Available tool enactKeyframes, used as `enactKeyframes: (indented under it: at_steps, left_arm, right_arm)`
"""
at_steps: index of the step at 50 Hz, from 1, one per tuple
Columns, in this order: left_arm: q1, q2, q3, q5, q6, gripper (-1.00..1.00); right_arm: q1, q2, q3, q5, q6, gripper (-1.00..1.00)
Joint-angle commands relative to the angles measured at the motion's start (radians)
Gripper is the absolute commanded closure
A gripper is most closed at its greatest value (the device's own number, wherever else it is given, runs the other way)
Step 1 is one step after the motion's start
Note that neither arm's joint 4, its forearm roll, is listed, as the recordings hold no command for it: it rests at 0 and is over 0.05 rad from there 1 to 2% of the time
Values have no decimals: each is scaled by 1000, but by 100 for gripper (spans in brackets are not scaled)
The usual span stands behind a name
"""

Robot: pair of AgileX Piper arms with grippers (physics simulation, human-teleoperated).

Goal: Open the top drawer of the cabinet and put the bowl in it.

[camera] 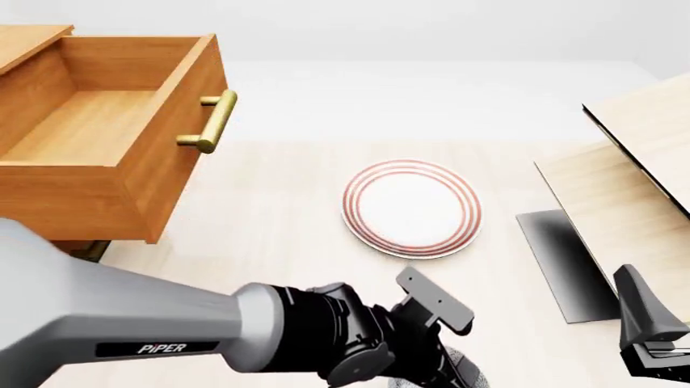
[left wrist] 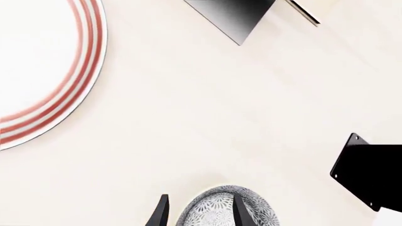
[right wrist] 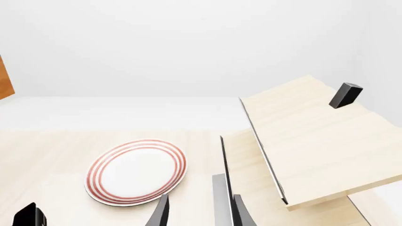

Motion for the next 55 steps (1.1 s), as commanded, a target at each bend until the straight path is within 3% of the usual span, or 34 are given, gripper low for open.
enactKeyframes:
  at_steps: [1, 22, 23, 35, 55]
  left_arm:
    - [-1, 16, 13, -23, -15, -100]
    - [-4, 39, 30, -56, -44, -100]
    - [-2, 41, 31, -55, -40, 100]
    - [5, 20, 39, -50, -32, 100]
    - [47, -133, 101, -62, -16, 100]
  right_arm:
    - [0, -1, 1, 0, 0, -100]
    - [0, -1, 1, 0, 0, -100]
    - [0, -1, 1, 0, 0, -100]
    - [0, -1, 1, 0, 0, -100]
    - [0, -1, 1, 0, 0, -100]
